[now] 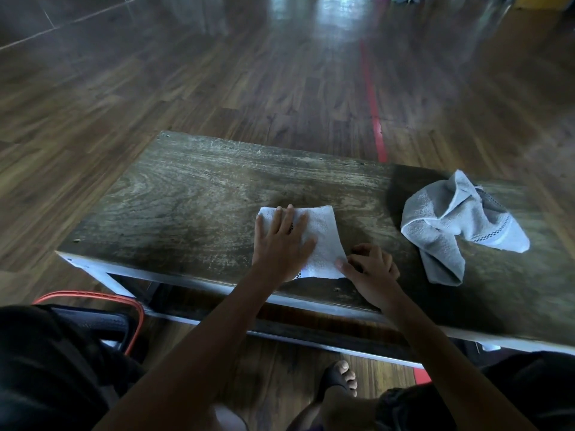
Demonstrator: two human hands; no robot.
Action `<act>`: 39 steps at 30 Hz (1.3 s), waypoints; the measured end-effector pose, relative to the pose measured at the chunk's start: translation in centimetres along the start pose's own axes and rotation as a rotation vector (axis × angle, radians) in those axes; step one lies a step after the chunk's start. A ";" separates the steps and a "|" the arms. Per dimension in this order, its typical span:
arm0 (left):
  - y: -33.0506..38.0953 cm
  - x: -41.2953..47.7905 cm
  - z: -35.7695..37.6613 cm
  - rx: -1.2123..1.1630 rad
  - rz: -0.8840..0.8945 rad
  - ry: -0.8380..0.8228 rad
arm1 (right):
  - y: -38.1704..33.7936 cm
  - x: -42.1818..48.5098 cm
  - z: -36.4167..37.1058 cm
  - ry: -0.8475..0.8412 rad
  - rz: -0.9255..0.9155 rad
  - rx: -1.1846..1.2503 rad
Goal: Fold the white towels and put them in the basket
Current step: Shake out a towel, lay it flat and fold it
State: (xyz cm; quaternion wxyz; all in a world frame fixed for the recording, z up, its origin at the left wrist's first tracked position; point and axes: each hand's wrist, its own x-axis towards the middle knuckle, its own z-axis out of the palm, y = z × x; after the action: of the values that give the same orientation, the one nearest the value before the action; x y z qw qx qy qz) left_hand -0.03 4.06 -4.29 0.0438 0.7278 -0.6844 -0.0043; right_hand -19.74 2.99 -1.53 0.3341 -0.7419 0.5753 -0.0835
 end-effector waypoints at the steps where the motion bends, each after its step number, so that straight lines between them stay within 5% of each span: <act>1: -0.1 0.1 0.1 0.002 0.006 -0.004 | 0.2 0.1 0.0 -0.006 -0.003 -0.019; 9: -0.4 0.2 0.0 -0.069 0.013 -0.040 | 0.5 0.8 -0.3 0.025 0.007 -0.022; 12: -1.0 0.0 -0.1 -0.330 -0.038 0.034 | -0.7 1.0 -0.5 0.280 0.008 0.017; 15: -1.3 -1.3 -0.3 -0.425 -0.098 0.130 | -2.7 0.9 0.0 0.481 -0.229 -0.069; 26: -2.2 -3.0 1.3 -0.146 -0.150 0.056 | -1.4 4.7 3.6 0.161 -0.390 -0.616; 33: -2.2 -3.2 1.3 -0.240 -0.199 0.036 | -1.0 5.5 2.2 0.020 -0.248 -0.448; 39: -2.1 -3.4 -0.4 -0.454 -0.328 0.098 | -1.3 6.4 2.4 0.255 -0.055 -0.161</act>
State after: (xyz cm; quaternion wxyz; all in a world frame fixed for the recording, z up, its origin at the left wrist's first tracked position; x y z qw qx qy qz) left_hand 1.87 7.63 -4.18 0.2374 0.7998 -0.5359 -0.1292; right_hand -15.43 -1.71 -4.21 0.1954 -0.7651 0.5975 -0.1396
